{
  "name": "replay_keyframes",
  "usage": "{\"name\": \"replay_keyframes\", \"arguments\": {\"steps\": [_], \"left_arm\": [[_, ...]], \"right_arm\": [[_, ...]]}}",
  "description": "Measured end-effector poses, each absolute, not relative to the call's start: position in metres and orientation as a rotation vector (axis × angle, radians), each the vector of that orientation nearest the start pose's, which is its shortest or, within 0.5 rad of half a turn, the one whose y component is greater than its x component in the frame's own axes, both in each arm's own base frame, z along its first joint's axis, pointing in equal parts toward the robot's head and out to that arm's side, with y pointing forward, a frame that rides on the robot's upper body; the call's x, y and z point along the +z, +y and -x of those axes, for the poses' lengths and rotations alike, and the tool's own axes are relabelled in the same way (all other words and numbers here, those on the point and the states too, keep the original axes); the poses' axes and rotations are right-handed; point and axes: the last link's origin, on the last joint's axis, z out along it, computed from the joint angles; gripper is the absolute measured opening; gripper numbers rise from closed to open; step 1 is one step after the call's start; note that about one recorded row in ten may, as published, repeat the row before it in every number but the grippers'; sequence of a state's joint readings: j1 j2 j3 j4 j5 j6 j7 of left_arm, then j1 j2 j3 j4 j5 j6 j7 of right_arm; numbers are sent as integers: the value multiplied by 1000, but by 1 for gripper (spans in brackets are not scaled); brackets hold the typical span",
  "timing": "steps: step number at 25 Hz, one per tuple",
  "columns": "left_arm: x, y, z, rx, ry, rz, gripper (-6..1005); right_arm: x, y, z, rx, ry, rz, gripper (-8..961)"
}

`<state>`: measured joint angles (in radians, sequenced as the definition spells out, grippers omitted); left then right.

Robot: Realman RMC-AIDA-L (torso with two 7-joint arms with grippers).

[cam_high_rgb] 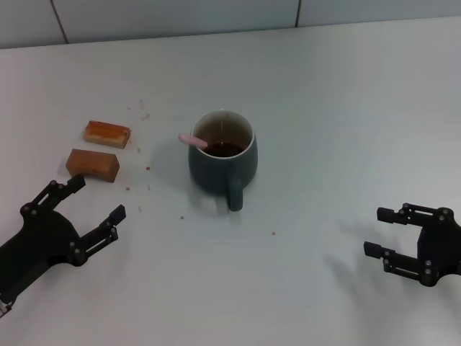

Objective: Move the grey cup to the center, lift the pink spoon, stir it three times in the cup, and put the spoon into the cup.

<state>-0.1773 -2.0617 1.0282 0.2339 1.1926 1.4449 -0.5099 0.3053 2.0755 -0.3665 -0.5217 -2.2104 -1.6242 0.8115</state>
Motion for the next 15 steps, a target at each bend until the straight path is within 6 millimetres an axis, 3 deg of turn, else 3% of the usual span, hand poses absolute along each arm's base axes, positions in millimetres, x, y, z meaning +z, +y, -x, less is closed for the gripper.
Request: {"name": "replay_keyframes", "arguments": {"steps": [15], "left_arm": [[-21,197,362,-721,-419,2392,842]], "right_arm": [[-4,235,-352,576,408,2604,622]]}}
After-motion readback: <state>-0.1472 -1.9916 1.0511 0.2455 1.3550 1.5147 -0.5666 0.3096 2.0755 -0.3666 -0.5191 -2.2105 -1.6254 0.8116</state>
